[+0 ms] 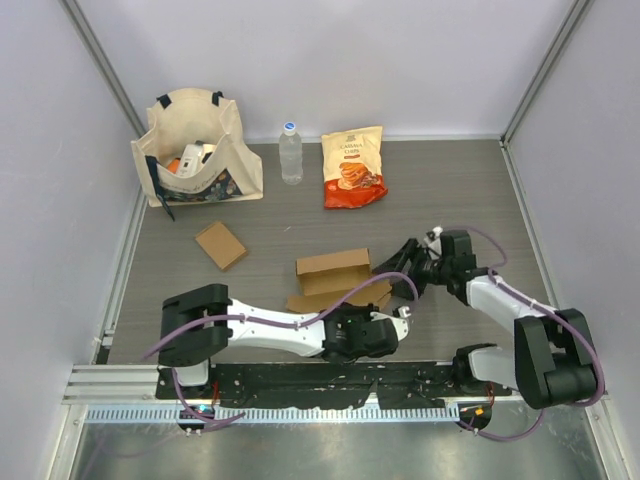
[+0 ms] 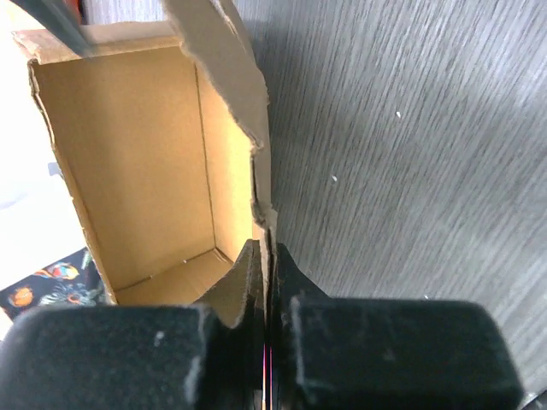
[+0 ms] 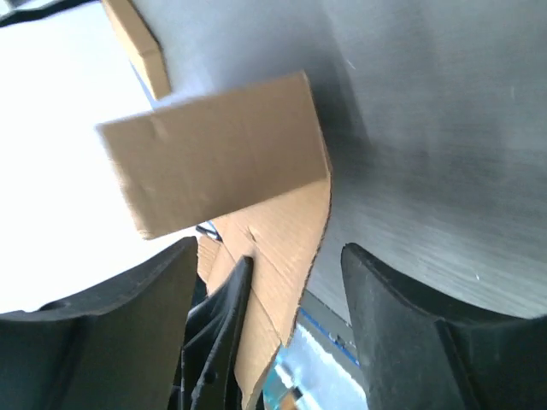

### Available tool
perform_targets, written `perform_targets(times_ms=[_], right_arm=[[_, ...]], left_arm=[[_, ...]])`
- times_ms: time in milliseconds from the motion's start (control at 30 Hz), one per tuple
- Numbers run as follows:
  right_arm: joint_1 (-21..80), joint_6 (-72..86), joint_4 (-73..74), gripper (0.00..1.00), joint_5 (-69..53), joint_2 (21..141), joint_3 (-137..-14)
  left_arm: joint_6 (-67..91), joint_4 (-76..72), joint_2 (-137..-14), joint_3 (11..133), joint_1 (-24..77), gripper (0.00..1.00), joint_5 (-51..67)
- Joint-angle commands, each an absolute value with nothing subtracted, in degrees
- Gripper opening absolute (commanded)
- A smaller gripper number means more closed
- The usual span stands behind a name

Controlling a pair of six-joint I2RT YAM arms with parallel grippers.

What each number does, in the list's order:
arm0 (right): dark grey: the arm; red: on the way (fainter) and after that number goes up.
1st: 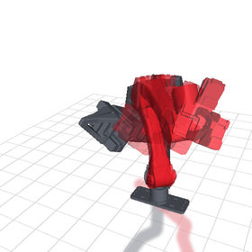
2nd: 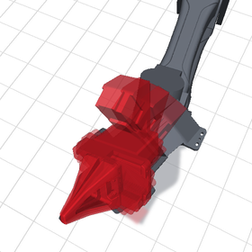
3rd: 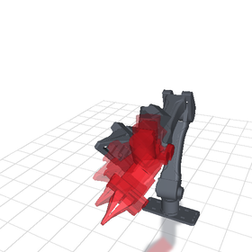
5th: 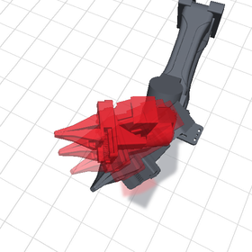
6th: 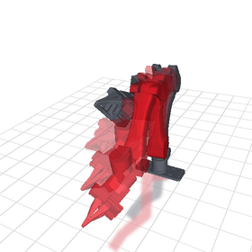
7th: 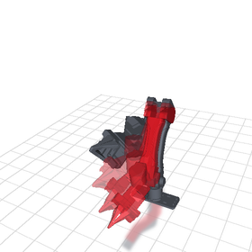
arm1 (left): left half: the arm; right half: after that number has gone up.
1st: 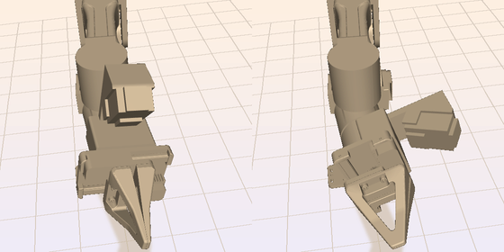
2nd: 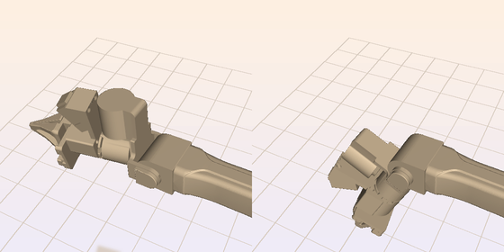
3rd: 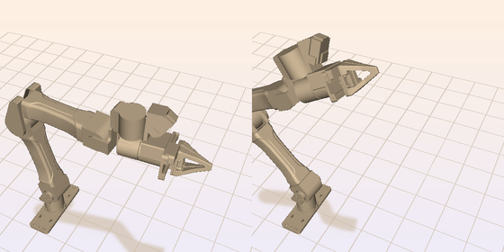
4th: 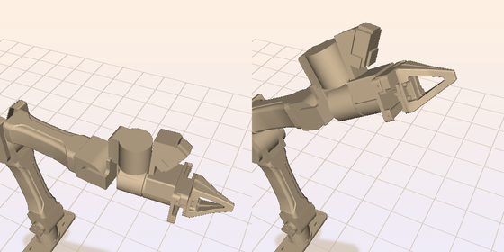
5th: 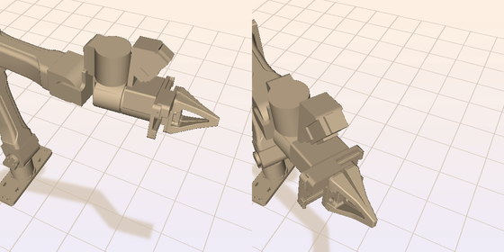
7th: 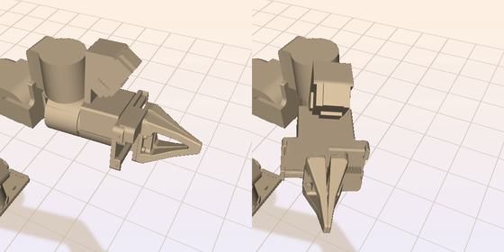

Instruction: Fold the paper box

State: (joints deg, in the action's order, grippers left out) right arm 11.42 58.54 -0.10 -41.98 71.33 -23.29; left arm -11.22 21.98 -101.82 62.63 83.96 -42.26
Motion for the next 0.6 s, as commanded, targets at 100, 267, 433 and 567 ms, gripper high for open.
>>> perform_targets(times_ms=[100, 267, 433, 567], right_arm=[[3.61, 35.01, 15.79, 0.82, -36.41, 66.89, -46.29], [3.25, 27.78, 25.92, 0.84, -17.28, 67.23, -61.23], [6.31, 21.63, 26.54, 0.84, -16.79, 69.6, -62.4], [17.55, 16.97, 24.79, 0.83, -11.27, 68.56, -58.72]], left_arm=[[2.26, 30.49, -90.64, 66.62, 80.17, 0.0, -33.33], [14.56, 34.36, -81.75, 68.11, 65.95, 0.0, -14.74], [32.41, 39.27, -76.12, 71.88, 50.4, 0.0, -9.76], [45.58, 44.72, -78.13, 76.98, 38.87, 0.0, -1.69]])
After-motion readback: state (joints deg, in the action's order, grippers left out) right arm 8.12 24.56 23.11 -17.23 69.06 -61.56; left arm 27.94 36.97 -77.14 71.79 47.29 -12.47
